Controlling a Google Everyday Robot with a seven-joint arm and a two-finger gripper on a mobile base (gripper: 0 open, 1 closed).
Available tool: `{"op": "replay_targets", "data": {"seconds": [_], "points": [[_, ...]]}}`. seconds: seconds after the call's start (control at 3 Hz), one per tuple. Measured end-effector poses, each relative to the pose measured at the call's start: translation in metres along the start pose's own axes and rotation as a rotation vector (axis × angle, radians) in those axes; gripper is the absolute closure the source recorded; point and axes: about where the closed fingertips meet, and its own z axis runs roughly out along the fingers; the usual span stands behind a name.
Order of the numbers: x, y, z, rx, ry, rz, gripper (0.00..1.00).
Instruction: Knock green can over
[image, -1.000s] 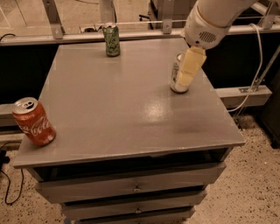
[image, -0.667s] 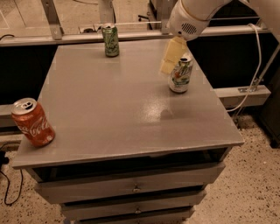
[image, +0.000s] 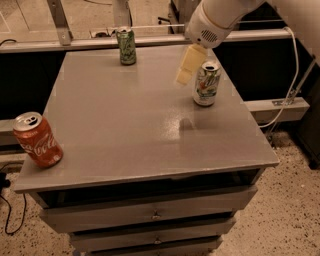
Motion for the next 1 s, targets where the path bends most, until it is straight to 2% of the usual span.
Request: {"op": "replay_targets", "data": {"seconds": [0.33,0.67,1.0], "points": [[-0.026,-0.027,0.047,0.024,-0.102,0.064,0.0],[-0.052,-0.06,0.098,0.044,-0.218,0.165,0.0],[-0.078,-0.092,0.135,0.074,-0.322,0.267,0.0]]}}
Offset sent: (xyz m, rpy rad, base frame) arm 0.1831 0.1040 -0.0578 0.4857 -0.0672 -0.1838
